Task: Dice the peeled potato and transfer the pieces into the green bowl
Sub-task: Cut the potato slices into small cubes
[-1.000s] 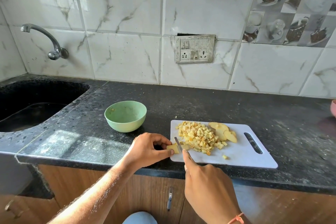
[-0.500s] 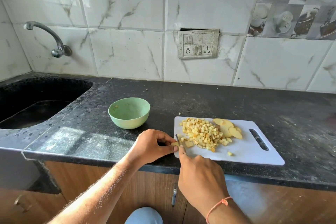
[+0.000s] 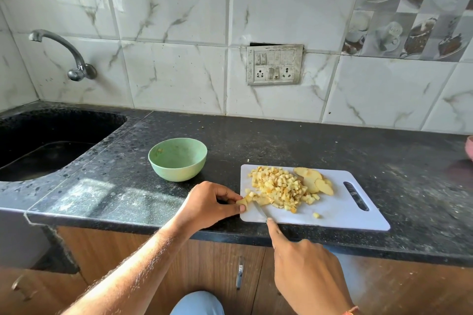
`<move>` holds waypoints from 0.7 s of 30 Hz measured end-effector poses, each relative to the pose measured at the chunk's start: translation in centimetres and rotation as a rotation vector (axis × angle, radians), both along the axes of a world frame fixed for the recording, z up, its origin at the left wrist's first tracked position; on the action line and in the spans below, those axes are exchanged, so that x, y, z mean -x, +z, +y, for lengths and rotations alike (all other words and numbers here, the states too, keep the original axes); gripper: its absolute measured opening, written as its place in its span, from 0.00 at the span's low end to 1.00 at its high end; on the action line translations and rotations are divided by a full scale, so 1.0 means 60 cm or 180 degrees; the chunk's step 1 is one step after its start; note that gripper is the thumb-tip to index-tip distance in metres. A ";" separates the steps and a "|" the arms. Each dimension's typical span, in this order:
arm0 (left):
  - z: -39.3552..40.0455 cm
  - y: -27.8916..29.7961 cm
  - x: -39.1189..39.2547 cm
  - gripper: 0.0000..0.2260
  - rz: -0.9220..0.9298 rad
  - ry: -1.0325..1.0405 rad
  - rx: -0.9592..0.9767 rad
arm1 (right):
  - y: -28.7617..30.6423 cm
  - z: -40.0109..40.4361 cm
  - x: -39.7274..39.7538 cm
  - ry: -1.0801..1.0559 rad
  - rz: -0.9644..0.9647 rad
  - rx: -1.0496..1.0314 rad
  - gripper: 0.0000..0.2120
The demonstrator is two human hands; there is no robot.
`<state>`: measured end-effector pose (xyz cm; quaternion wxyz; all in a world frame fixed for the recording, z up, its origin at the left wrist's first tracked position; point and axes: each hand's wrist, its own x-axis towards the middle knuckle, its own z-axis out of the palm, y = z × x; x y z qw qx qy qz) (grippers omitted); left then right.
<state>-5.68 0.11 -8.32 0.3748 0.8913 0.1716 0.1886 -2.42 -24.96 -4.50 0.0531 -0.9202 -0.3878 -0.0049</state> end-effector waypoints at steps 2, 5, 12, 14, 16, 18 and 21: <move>0.000 0.001 0.001 0.10 -0.0001 -0.0056 0.0043 | 0.003 0.003 -0.002 -0.0025 -0.0015 -0.0050 0.32; 0.005 0.002 0.002 0.10 0.0045 -0.0134 0.0085 | 0.005 0.008 0.004 0.0016 -0.0038 -0.0239 0.31; 0.004 -0.003 0.003 0.08 0.0022 -0.0130 0.0163 | 0.000 0.030 -0.008 0.0177 -0.0086 -0.0369 0.29; 0.004 -0.001 0.002 0.08 0.0037 -0.0107 0.0171 | 0.000 0.033 -0.017 0.0140 -0.0131 -0.0348 0.28; 0.003 0.002 0.000 0.09 0.0081 -0.0033 0.0151 | 0.001 0.034 -0.022 0.0112 -0.0121 -0.0341 0.28; 0.001 0.003 -0.004 0.09 0.0120 0.0048 0.0122 | 0.002 0.035 -0.022 0.0107 -0.0104 -0.0388 0.29; -0.001 0.003 -0.008 0.09 0.0124 0.0163 0.0107 | 0.004 0.035 -0.018 0.0085 -0.0183 -0.0458 0.28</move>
